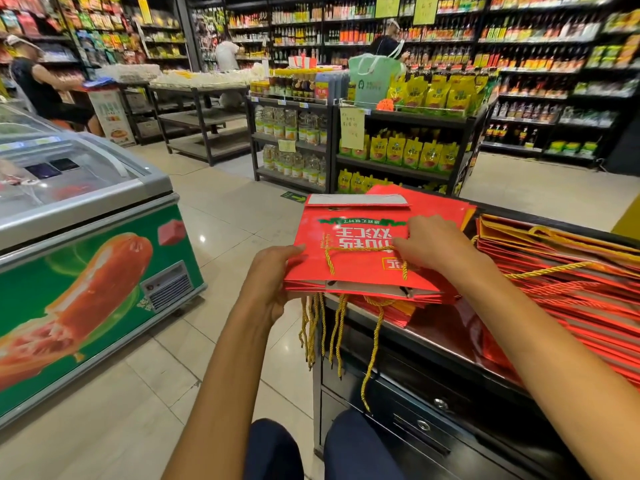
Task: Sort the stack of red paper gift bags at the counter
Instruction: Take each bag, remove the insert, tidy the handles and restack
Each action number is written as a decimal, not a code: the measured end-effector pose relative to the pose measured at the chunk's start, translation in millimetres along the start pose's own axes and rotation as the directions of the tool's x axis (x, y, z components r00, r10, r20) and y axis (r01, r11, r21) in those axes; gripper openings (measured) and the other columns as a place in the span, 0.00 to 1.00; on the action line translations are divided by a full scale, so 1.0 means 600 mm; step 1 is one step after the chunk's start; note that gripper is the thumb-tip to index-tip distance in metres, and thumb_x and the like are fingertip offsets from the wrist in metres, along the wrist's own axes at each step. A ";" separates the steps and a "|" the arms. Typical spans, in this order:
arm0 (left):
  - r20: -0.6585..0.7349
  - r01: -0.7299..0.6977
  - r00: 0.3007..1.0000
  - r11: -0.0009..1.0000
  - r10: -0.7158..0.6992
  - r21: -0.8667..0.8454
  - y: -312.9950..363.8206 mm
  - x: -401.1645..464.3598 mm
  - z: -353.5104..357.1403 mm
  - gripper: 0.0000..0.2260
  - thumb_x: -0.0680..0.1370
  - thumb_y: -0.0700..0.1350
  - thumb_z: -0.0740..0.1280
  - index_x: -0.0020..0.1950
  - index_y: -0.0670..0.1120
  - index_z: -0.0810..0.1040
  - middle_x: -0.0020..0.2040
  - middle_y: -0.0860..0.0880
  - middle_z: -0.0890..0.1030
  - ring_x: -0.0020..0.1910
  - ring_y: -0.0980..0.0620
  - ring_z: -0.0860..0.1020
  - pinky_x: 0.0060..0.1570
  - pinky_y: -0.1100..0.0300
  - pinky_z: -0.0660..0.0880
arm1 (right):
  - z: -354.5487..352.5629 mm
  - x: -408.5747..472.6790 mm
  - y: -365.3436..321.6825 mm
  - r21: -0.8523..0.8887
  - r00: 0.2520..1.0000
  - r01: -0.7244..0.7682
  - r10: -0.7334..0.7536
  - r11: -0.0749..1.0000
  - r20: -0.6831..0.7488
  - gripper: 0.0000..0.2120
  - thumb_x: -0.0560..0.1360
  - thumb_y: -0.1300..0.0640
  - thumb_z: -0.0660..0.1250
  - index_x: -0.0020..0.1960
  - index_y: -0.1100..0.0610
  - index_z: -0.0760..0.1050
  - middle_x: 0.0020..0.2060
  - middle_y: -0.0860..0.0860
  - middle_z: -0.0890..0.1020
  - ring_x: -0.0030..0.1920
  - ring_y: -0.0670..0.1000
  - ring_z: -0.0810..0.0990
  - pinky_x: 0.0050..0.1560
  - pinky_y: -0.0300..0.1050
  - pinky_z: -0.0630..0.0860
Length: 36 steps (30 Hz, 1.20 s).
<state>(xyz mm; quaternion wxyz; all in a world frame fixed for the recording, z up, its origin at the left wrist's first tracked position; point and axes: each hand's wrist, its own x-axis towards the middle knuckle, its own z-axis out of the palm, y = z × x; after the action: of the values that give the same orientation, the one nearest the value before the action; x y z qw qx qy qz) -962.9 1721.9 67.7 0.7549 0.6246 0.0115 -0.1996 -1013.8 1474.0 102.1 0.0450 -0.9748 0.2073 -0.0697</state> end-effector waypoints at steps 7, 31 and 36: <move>0.042 -0.031 0.999 0.996 0.028 0.086 0.015 0.001 -0.010 0.16 0.78 0.39 0.71 0.66 0.40 0.75 0.49 0.41 0.86 0.37 0.48 0.86 0.33 0.56 0.82 | -0.013 0.002 0.002 0.156 0.996 -0.085 0.088 0.984 -0.014 0.14 0.80 0.48 0.63 0.51 0.60 0.74 0.51 0.60 0.81 0.50 0.63 0.79 0.45 0.51 0.73; 0.503 -0.254 0.836 0.967 0.218 0.004 0.154 0.012 0.360 0.06 0.79 0.31 0.66 0.47 0.40 0.76 0.31 0.48 0.81 0.23 0.55 0.78 0.21 0.59 0.77 | -0.304 -0.090 0.276 0.382 0.890 -0.345 0.428 0.857 -0.155 0.21 0.78 0.41 0.68 0.37 0.58 0.79 0.33 0.53 0.80 0.31 0.52 0.75 0.35 0.42 0.69; 0.573 -0.309 0.808 0.926 0.135 0.216 0.062 0.045 0.429 0.05 0.77 0.35 0.71 0.43 0.42 0.78 0.36 0.44 0.77 0.26 0.52 0.77 0.25 0.62 0.73 | -0.256 -0.126 0.349 0.270 0.867 -0.484 0.499 0.832 0.015 0.23 0.80 0.38 0.65 0.47 0.59 0.80 0.45 0.56 0.80 0.40 0.53 0.76 0.45 0.45 0.71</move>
<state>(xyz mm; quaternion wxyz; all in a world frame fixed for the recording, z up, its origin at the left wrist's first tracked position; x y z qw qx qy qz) -986.1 1475.7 151.9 0.6410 0.6447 -0.3094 -0.2787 -1189.0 1305.5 220.5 0.1855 -0.8714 0.4405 -0.1103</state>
